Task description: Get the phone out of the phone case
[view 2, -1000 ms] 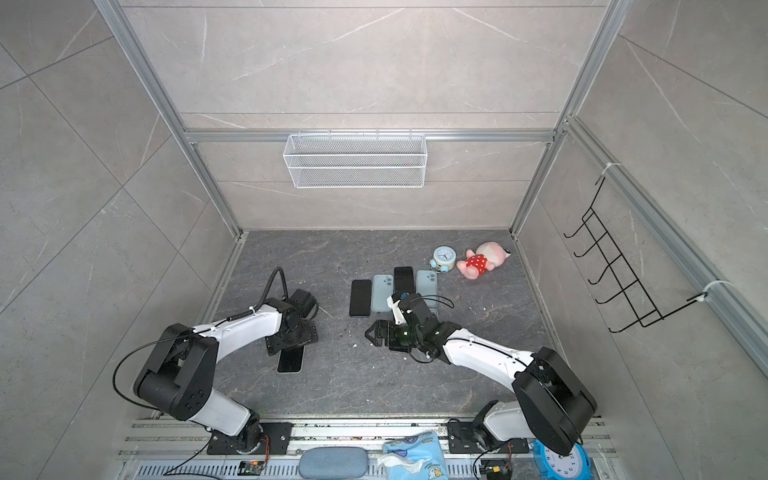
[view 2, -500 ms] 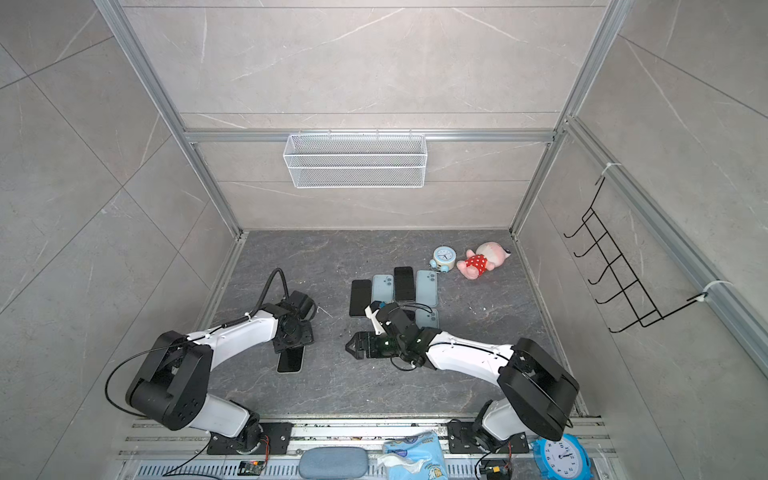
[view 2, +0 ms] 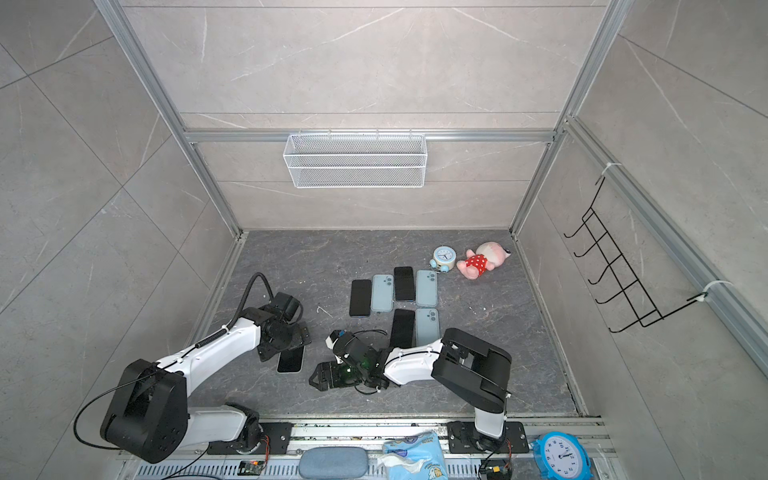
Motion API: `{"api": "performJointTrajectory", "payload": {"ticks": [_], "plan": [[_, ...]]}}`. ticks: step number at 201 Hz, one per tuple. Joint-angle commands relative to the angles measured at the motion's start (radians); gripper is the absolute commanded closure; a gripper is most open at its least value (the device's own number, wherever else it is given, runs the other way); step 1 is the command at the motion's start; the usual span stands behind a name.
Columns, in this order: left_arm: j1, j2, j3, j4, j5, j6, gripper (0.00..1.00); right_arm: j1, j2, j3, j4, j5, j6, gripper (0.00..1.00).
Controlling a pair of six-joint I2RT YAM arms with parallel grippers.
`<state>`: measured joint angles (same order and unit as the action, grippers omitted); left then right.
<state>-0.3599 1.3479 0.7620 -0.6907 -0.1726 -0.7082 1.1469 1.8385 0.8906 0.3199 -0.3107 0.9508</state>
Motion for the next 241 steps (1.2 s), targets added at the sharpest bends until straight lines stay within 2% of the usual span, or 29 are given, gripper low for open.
{"api": "performJointTrajectory", "payload": {"ticks": [1,43,77,120,165,221,241], "plan": [[0.023,0.070,0.024,-0.049,0.021,0.090,0.00,0.003,0.019,0.045,0.033,0.030,0.028,0.16],[0.035,0.205,0.053,0.011,0.060,0.164,0.00,0.012,0.018,0.059,0.019,0.041,0.033,0.16],[0.035,0.237,0.061,0.050,0.144,0.225,0.00,0.022,0.017,0.086,-0.007,0.046,0.023,0.15],[0.035,0.276,0.062,0.043,0.165,0.207,0.02,0.024,0.027,0.100,-0.020,0.049,0.014,0.16],[0.037,0.224,-0.040,0.164,0.306,0.127,0.14,0.027,0.052,0.080,0.007,0.060,0.039,0.15],[0.042,0.129,-0.118,0.197,0.354,0.076,0.26,0.020,0.144,0.060,0.180,0.073,0.111,0.17],[0.050,0.093,-0.155,0.229,0.385,0.054,0.29,0.004,0.187,0.055,0.257,0.077,0.176,0.19]]}}
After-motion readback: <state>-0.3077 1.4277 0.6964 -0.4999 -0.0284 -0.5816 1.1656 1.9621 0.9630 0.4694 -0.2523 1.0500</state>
